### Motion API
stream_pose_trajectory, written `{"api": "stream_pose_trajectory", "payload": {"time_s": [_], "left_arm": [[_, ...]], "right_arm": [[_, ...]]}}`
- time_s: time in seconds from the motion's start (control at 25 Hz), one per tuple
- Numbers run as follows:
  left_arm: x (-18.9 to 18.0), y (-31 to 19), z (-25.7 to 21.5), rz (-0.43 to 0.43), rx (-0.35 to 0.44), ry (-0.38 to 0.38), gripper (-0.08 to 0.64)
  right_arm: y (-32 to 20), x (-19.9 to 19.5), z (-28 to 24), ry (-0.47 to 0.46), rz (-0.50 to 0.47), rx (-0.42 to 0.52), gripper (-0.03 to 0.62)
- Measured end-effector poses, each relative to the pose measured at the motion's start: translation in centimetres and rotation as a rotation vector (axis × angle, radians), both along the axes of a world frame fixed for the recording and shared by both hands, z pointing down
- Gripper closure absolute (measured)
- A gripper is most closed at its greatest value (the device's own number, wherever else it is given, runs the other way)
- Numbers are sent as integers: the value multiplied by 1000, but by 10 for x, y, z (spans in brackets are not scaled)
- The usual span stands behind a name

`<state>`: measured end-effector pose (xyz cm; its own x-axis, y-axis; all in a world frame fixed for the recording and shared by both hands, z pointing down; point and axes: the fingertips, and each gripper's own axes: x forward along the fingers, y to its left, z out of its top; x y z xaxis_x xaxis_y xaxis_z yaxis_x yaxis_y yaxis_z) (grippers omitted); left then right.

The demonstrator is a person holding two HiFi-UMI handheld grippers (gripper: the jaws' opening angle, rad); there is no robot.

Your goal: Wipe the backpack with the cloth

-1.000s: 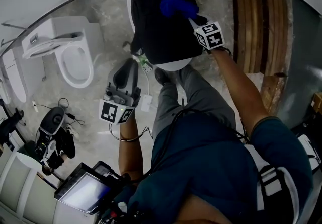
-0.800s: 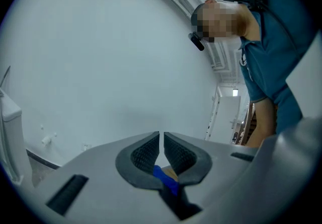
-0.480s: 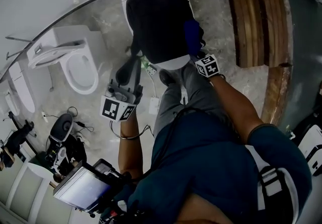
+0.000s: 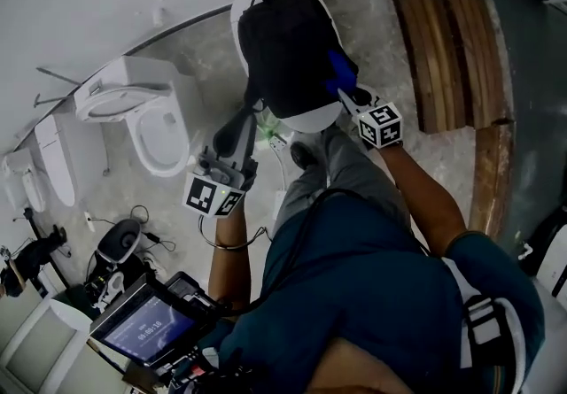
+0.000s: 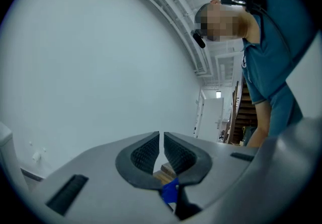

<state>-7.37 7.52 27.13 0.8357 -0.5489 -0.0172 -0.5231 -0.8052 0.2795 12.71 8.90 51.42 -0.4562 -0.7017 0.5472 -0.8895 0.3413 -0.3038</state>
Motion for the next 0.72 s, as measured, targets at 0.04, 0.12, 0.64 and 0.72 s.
{"api": "stream_pose_trajectory", "payload": {"time_s": [0.04, 0.12, 0.64, 0.72], "left_arm": [[-3, 7, -12, 2, 13, 6, 528], [-6, 11, -25, 3, 31, 17, 528], [-14, 11, -84, 13, 135, 62, 528], [-17, 33, -102, 23, 161, 68, 528]], "right_arm": [[-1, -2, -30, -9, 5, 53, 541], [-6, -4, -80, -26, 10, 150, 541], [-5, -6, -317, -71, 46, 658, 541], [20, -11, -349, -70, 46, 720, 541]]}}
